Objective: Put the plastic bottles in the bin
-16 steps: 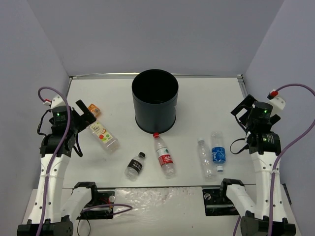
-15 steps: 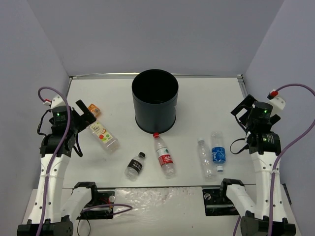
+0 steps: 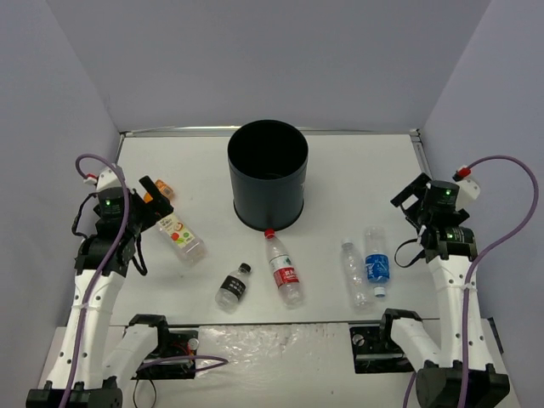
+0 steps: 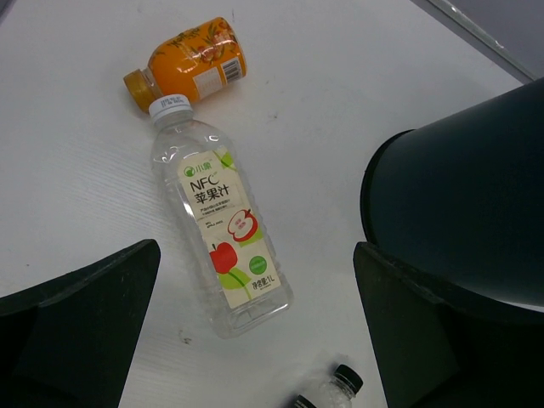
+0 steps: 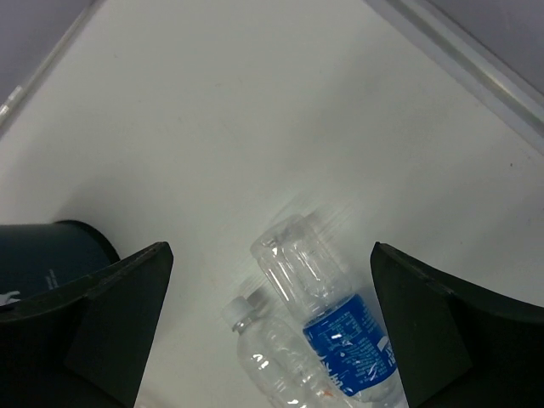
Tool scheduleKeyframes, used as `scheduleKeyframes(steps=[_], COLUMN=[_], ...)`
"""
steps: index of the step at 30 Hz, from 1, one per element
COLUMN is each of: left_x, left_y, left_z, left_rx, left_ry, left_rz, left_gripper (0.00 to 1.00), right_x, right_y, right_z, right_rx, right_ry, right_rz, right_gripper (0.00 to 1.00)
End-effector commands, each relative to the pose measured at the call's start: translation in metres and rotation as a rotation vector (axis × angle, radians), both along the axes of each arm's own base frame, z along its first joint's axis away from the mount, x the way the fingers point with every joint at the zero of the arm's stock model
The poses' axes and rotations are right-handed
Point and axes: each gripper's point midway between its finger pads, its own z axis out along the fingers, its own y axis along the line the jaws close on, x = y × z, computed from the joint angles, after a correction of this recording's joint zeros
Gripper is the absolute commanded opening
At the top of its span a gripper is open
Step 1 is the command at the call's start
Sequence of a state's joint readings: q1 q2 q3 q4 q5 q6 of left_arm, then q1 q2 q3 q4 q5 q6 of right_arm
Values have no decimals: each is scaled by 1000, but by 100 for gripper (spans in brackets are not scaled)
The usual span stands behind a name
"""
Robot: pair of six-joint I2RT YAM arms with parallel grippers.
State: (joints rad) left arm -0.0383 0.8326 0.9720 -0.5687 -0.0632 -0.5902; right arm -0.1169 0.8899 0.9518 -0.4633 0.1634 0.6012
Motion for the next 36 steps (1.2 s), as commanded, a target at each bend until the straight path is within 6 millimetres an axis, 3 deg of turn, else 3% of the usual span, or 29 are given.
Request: scheduleKeyframes(steps=[1,7,10,12,15,19,23,27,30,32,36], left_x=[20,32,33,33,32,28,27,28,28,28,27], left_y=[-9,-33,-26,-25,-25,-21,-19,-19,-19,-19,-18], left_z=[3,-19,-26,-28,-27,-28,-28,-29,-30,-30,-30], left_rx=[10,-41,-22,-18,-14,-5,-2,-1,-1,0,3], left_ry=[-31,11,44,47,43,39,35,41,47,47,44], left_rz=[-32,-152,-115,-111,-113,-90,-83,-82,-81,-80,-76], left_gripper=[97,97,97,97,97,97,97,97,97,97,97], right_x=[2,2,6,8,7,1,-2,-2,-3,-2,12], right_y=[19,21,41,64,76,66,49,48,51,52,55], right_z=[-50,-86,-102,-115,-133,-165,-175,-186,-195,-200,-183], right_rx=[13,-31,-31,-25,-36,-55,-114,-121,-110,-104,-102], right_ry=[154,236,253,273,325,425,458,479,487,496,439], right_rz=[161,169,224,287,308,206,122,119,133,133,144], right_gripper=[100,100,100,100,100,100,100,99,89,63,40])
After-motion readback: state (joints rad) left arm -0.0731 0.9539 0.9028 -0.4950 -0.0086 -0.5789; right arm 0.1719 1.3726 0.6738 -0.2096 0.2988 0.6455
